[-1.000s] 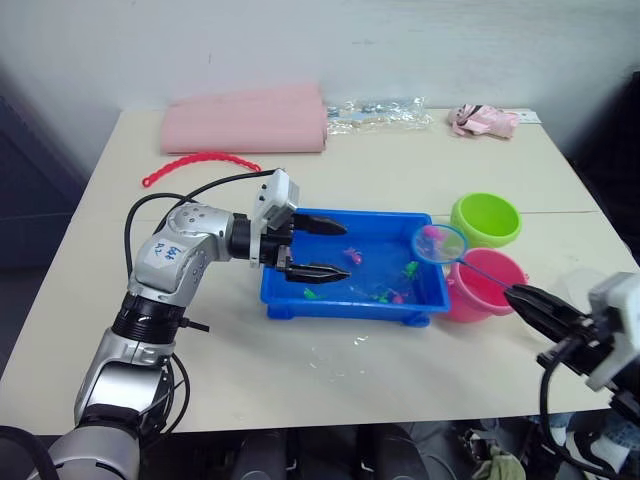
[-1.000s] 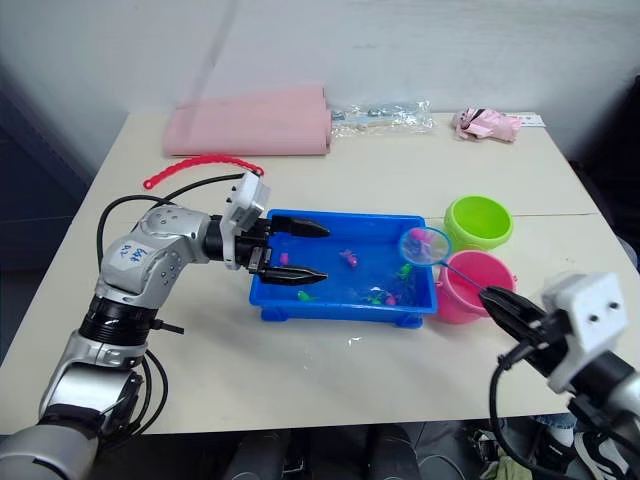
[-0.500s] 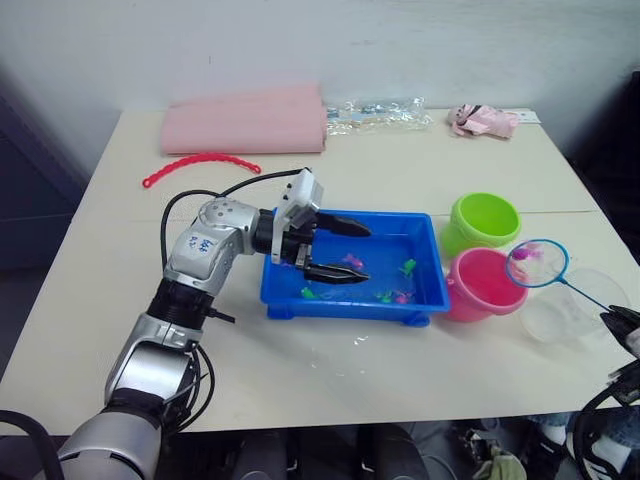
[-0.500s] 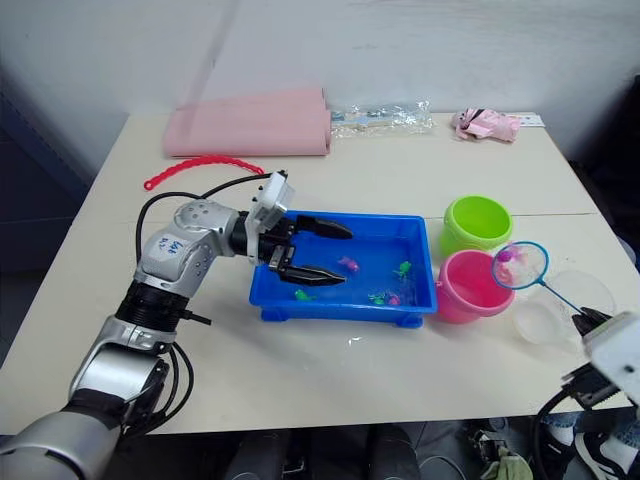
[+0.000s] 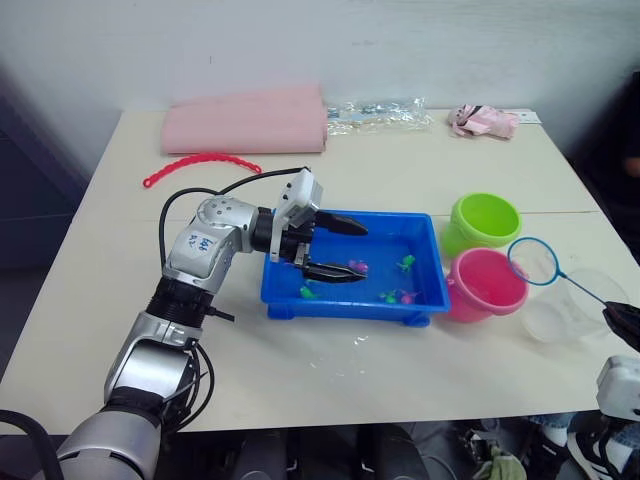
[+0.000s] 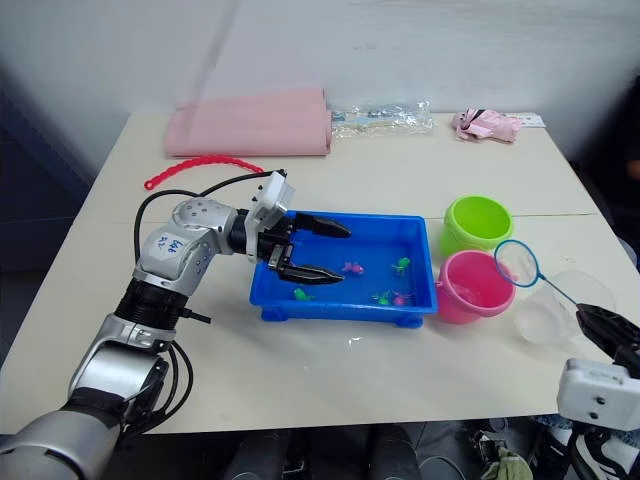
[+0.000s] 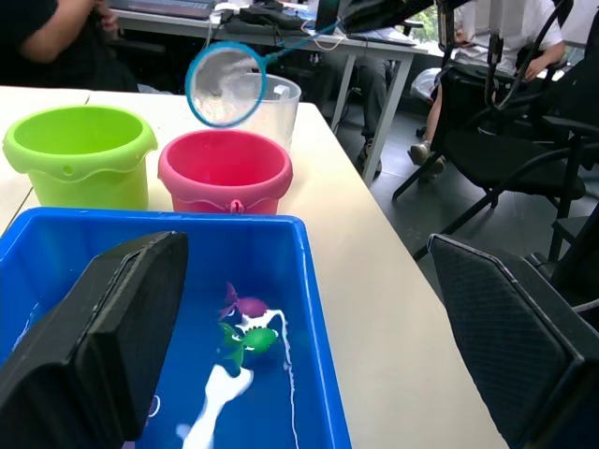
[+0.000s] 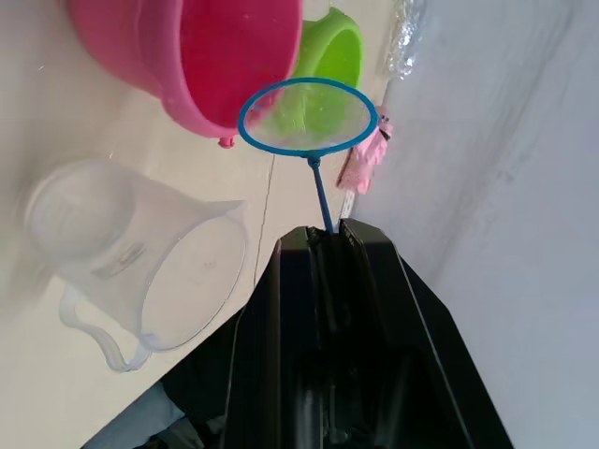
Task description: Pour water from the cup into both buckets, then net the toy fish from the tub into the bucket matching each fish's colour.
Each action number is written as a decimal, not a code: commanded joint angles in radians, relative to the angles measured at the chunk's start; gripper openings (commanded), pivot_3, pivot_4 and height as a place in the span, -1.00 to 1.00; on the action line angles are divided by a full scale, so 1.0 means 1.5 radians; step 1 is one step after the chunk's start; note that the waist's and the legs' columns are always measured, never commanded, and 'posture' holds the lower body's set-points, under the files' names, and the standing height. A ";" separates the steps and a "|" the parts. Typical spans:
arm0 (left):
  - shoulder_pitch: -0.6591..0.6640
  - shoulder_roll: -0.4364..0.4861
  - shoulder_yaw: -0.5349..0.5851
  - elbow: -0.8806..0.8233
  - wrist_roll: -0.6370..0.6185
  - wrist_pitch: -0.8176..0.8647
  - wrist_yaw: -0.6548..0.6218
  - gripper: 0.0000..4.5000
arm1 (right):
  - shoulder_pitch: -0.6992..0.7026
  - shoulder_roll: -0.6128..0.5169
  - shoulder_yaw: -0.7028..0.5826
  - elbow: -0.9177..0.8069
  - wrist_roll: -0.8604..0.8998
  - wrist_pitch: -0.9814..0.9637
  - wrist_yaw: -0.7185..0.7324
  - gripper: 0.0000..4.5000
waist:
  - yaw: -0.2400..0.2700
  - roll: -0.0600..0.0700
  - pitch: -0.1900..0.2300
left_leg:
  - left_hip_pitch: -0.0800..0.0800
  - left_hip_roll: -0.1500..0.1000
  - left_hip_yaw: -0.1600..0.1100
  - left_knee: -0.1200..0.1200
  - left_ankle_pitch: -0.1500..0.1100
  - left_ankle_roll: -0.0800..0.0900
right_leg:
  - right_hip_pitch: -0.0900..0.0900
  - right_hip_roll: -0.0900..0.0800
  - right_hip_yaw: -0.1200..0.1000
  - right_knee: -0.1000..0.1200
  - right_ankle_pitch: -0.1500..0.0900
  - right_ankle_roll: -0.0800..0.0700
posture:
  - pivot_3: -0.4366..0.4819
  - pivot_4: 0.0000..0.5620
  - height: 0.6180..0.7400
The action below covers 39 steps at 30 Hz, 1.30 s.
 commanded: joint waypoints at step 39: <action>0.181 0.123 0.051 -0.294 -0.001 0.101 0.113 0.99 | -0.811 -0.271 0.749 0.392 0.158 -0.084 0.295 -1.00 | -0.015 0.002 0.001 | 0.006 0.000 -0.002 0.000 0.000 0.000 | 0.007 -0.002 -0.002 -0.001 -0.001 -0.001 | -0.05 -0.47 0.96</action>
